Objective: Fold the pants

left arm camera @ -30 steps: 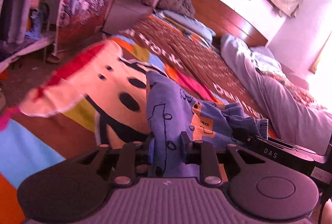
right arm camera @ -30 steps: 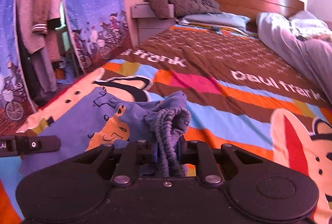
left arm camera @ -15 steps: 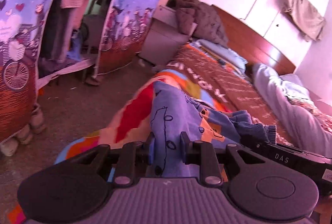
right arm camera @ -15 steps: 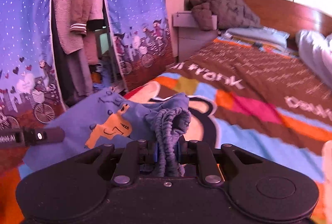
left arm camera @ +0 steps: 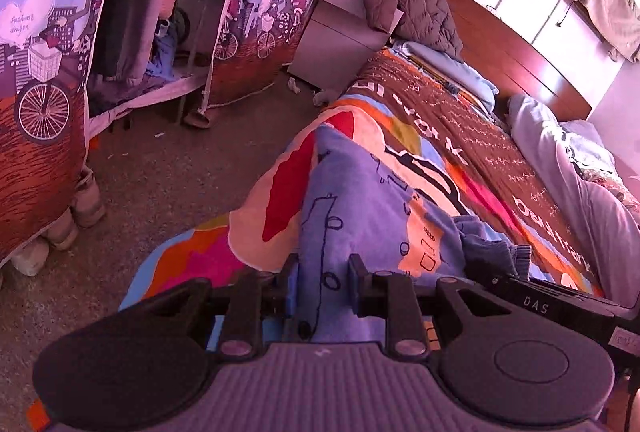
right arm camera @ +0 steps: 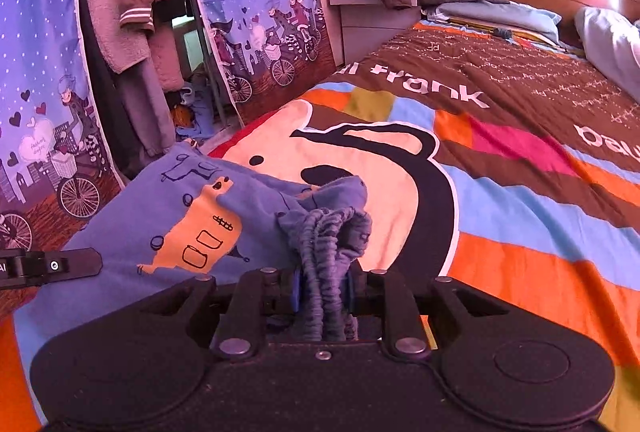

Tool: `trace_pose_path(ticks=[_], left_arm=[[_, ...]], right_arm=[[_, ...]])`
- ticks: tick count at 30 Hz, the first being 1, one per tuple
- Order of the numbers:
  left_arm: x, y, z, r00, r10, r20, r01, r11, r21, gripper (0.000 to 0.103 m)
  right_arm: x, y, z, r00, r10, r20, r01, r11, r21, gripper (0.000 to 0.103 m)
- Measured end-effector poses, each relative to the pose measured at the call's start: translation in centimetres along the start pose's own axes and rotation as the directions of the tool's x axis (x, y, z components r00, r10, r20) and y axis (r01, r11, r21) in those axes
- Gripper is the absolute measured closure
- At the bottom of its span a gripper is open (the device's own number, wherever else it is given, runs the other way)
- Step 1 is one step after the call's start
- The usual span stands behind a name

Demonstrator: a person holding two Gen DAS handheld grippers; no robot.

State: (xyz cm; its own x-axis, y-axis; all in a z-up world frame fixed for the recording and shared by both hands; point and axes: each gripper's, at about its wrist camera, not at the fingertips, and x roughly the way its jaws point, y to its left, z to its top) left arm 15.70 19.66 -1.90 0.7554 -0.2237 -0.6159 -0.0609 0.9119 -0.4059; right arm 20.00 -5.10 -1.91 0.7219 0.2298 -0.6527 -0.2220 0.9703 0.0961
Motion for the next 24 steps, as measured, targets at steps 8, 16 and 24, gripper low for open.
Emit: trace_pose_path(ticks=[8,16,24], left_arm=[[0.2,1.0,-0.2,0.999,-0.032,-0.015,0.032,0.999,-0.036,0.07],[0.4,1.6,-0.1,0.999,-0.031,-0.019,0.03,0.998,-0.054,0.06],[0.3,1.1,0.1,1.0,0.023,-0.012,-0.023,1.0,-0.018,0.037]], right_arm=[[0.8,0.2,-0.1,0.999,-0.029,-0.016,0.029,1.0,0.004,0.076],[0.6,-0.5,-0.3,0.998,-0.055,-0.019,0.056,0.998,0.033,0.052],[-0.2,-1.2,-0.7,0.995,-0.094,-0.026,0.095,0.992,0.079,0.018]])
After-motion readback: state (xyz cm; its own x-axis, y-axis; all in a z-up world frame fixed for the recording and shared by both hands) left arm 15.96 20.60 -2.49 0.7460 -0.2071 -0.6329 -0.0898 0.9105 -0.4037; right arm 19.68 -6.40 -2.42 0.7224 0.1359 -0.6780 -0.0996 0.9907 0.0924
